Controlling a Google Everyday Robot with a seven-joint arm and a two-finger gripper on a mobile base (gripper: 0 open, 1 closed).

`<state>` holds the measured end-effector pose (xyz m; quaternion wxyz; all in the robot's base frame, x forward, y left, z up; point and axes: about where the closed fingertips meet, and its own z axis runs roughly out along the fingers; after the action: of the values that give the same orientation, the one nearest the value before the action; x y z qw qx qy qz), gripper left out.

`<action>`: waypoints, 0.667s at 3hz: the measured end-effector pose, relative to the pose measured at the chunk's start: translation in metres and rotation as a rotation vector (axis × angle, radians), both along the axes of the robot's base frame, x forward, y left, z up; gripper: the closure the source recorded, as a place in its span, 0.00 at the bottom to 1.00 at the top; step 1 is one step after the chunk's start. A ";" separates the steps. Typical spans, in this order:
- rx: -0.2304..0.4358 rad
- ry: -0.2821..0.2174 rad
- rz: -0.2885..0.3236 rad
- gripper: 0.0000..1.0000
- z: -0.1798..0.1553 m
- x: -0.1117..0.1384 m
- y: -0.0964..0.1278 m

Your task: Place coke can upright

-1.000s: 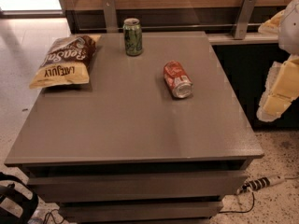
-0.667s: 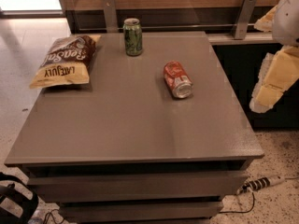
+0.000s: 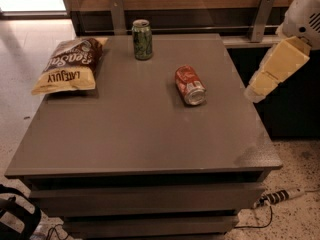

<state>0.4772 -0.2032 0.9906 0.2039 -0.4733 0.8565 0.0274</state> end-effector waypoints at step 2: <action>0.119 0.011 -0.175 0.00 0.000 0.051 0.009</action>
Offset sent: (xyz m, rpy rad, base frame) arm 0.0952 0.0184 0.0149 0.1559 0.0097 -0.2295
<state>0.5281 -0.1940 0.9907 0.2284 -0.3836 0.8926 0.0629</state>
